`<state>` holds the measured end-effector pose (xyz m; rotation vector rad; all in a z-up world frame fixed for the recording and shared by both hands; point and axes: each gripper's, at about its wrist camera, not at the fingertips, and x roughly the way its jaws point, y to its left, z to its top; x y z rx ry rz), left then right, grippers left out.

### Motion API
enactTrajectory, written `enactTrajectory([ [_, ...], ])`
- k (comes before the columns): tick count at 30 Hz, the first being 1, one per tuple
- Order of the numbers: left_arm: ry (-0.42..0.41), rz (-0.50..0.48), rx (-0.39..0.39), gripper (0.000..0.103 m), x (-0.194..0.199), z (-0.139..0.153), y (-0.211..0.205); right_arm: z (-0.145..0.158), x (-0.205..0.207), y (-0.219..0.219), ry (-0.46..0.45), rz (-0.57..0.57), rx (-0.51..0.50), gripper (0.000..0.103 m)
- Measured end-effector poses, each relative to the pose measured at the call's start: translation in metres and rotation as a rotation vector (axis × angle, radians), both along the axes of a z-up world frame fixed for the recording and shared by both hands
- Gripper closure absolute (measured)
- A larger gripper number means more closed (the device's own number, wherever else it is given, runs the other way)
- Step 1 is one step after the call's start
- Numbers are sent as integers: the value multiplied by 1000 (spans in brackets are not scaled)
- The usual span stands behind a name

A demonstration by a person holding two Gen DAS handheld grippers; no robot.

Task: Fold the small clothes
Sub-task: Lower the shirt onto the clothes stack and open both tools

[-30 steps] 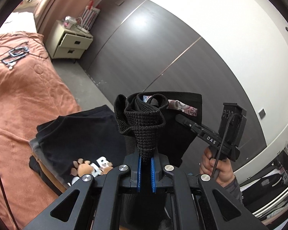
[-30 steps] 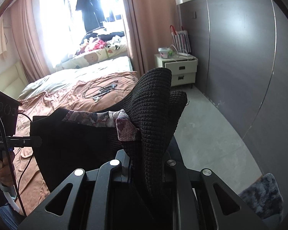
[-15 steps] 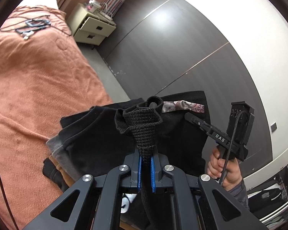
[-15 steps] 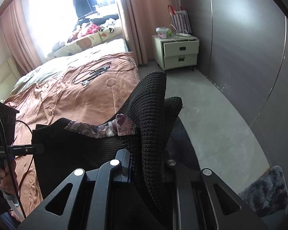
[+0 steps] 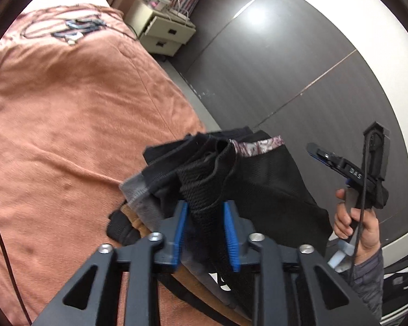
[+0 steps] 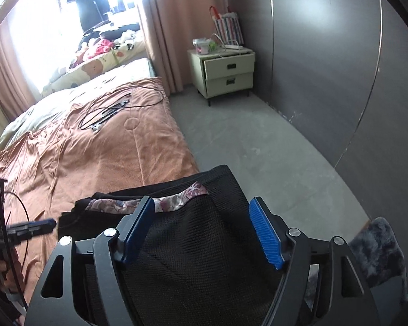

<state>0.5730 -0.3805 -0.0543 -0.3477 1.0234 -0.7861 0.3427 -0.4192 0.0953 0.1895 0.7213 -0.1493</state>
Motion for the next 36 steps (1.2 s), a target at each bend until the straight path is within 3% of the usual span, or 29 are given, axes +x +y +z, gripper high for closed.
enactTrajectory([
  [2, -36, 34, 21, 70, -3, 9, 5, 2, -3, 5, 18, 40, -28, 32],
  [4, -72, 47, 14, 70, -4, 19, 9, 0, -3, 11, 56, 82, -54, 39],
  [6, -115, 27, 13, 70, -10, 28, 11, -10, 1, 19, 109, 123, -72, 57],
  [7, -130, 12, 10, 70, -13, 30, 10, -14, 8, 17, 131, 129, -87, 60],
  [12, -130, -72, 26, 71, -7, 21, -15, -27, 41, -5, 212, 66, -85, 75],
  [17, -103, -90, 76, 71, 10, -1, -36, -37, 65, -20, 259, 42, -77, 75],
  [21, -83, -48, 103, 82, 27, -19, -40, -40, 77, -22, 254, 12, -82, 75],
  [23, -84, -29, 100, 82, 35, -21, -40, -41, 80, -24, 250, -14, -88, 75],
  [29, -80, 30, 116, 82, 45, -15, -33, -12, 54, -12, 163, -17, -84, 75],
  [31, -104, 25, 131, 82, 39, -8, -28, -3, 39, -10, 150, -13, -48, 72],
  [34, -104, 17, 134, 82, 31, 0, -21, 10, 12, -7, 146, -11, -45, 59],
  [36, -99, 18, 135, 81, 27, 5, -15, 18, -2, -1, 152, 3, -45, 43],
])
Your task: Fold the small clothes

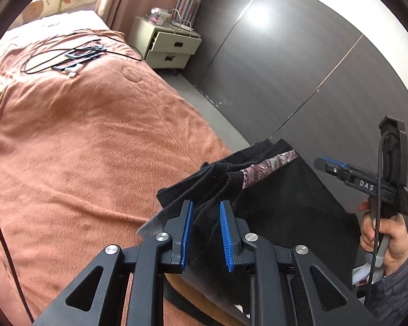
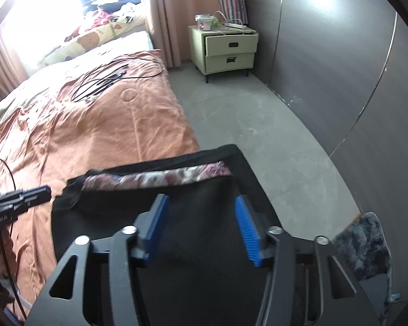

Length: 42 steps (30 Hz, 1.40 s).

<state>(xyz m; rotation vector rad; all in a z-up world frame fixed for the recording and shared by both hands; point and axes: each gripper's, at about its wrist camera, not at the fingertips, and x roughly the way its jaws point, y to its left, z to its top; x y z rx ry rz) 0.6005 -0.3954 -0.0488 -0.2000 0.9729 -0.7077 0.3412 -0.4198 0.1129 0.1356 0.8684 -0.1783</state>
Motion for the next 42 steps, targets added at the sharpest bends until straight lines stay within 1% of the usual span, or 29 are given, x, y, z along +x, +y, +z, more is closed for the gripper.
enactTrajectory([
  [1, -6, 1, 3, 80, -2, 3, 3, 4, -9, 4, -5, -3, -5, 38],
  [2, -12, 7, 9, 76, -7, 9, 7, 9, -18, 7, -10, -5, -16, 31],
  [3, -17, 14, 14, 67, -10, 13, 9, 14, -22, 11, -13, -6, -30, 25],
  [4, -26, 21, 18, 62, -15, 18, 12, 22, -34, 16, -22, -8, -45, 23],
  [6, -55, 32, 25, 43, -27, 33, 20, 36, -45, 30, -39, -9, -62, 15],
  [7, -73, 36, 29, 38, -32, 40, 24, 40, -49, 38, -47, -7, -71, 14],
  [9, -103, 52, 37, 14, -44, 58, 33, 49, -66, 51, -61, -3, -91, 14],
  [11, -133, 54, 24, 6, -57, 73, 42, 56, -79, 63, -73, -7, -106, 12],
  [13, -173, 54, 25, 4, -71, 88, 50, 64, -95, 73, -84, -19, -126, 0],
  [15, -192, 50, 19, 2, -86, 102, 59, 71, -107, 83, -106, -22, -136, 0],
  [18, -215, 42, 15, 2, -105, 121, 72, 83, -126, 100, -138, -32, -139, 0],
  [20, -235, 51, 16, 1, -118, 133, 82, 93, -141, 115, -161, -32, -149, 0],
  [25, -286, 69, 10, 1, -148, 163, 110, 107, -169, 145, -202, -33, -158, 0],
  [30, -340, 93, 10, 1, -182, 188, 141, 109, -190, 166, -247, -42, -157, 0],
  [37, -421, 123, 9, 0, -238, 219, 189, 113, -227, 215, -316, -44, -191, 0],
  [42, -472, 154, 6, 0, -281, 235, 228, 106, -252, 251, -355, -39, -210, 0],
])
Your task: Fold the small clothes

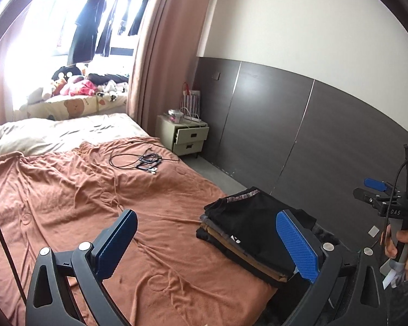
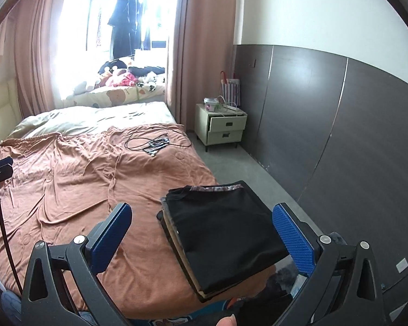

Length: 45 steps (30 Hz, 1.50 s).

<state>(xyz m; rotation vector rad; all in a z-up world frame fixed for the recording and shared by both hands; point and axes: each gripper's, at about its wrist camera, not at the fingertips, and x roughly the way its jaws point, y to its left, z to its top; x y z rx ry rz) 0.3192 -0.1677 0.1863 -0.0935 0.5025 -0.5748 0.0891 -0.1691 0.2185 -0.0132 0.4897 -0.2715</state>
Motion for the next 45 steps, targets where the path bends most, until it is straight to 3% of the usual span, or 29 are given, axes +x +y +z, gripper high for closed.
enactTrajectory([
  [18, -83, 104, 0, 0, -124, -3, 101, -36, -85, 75, -124, 11, -33, 0],
  [29, -146, 153, 18, 0, -200, -17, 130, -76, -134, 101, -191, 60, 1, 0],
  [41, -181, 227, 19, 0, -269, -44, 161, -118, -174, 124, -209, 82, 52, 0],
  [45, -205, 272, 55, 0, -291, -55, 170, -131, -181, 132, -207, 92, 58, 0],
])
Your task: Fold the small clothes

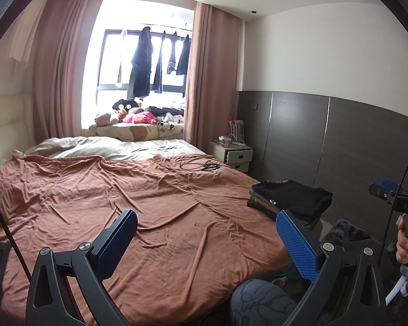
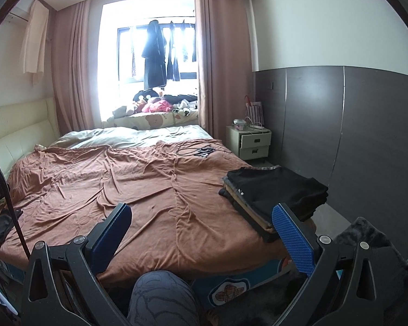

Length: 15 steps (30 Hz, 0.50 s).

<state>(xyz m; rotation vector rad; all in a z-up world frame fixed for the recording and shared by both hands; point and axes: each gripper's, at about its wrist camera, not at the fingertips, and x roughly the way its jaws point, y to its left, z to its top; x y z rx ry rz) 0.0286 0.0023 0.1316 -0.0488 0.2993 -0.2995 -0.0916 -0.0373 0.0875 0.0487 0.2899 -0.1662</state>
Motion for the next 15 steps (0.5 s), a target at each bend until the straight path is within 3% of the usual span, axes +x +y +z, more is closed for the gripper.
enactTrajectory([
  [15, 54, 150, -22, 0, -42, -72, 49, -35, -7, 23, 18, 80, 19, 0],
])
